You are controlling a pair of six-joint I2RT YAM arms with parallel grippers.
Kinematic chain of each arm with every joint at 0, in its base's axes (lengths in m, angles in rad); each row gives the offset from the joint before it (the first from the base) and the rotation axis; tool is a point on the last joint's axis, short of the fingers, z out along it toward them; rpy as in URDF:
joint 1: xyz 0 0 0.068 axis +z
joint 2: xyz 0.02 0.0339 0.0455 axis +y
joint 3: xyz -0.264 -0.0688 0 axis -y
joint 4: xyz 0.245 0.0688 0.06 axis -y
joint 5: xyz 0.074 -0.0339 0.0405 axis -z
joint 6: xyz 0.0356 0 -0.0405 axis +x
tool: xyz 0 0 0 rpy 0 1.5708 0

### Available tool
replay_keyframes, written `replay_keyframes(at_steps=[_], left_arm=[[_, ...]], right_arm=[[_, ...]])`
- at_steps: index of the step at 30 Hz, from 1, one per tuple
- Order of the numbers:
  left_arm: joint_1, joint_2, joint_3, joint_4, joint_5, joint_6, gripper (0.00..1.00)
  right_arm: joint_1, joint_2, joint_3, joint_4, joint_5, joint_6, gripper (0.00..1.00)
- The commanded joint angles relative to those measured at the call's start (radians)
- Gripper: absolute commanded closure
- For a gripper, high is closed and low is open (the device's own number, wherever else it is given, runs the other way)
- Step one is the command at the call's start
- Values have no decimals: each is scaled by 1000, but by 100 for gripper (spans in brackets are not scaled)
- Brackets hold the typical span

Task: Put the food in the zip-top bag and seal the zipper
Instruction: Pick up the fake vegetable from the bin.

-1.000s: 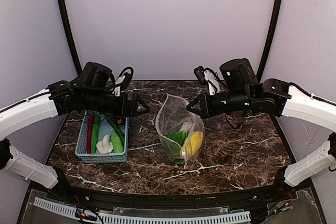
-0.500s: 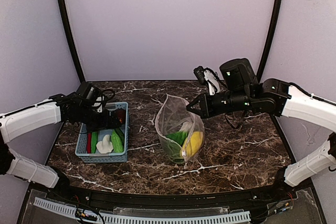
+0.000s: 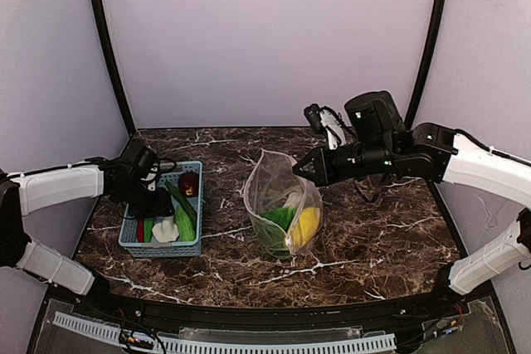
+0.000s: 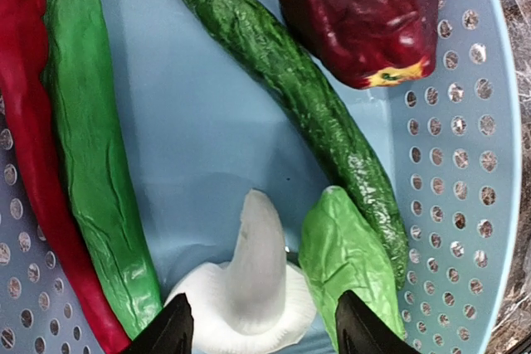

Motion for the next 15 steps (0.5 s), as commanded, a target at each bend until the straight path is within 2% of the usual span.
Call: replay_keyframes(at_steps=[1,8,11,15], left_arm=[[15,28,-32,23,2,19,47],[17,69,-37,52,29,18,54],[17,76,-34,48,25,20,61],[17,79,-35,44,16,21,65]], right_arm=[[7,8,28,19,0,-4,100],[7,12,28,20,-4,-3,100],[8,12,30,21,-2,-5,100],[8,14,31,20,-3,-6,100]])
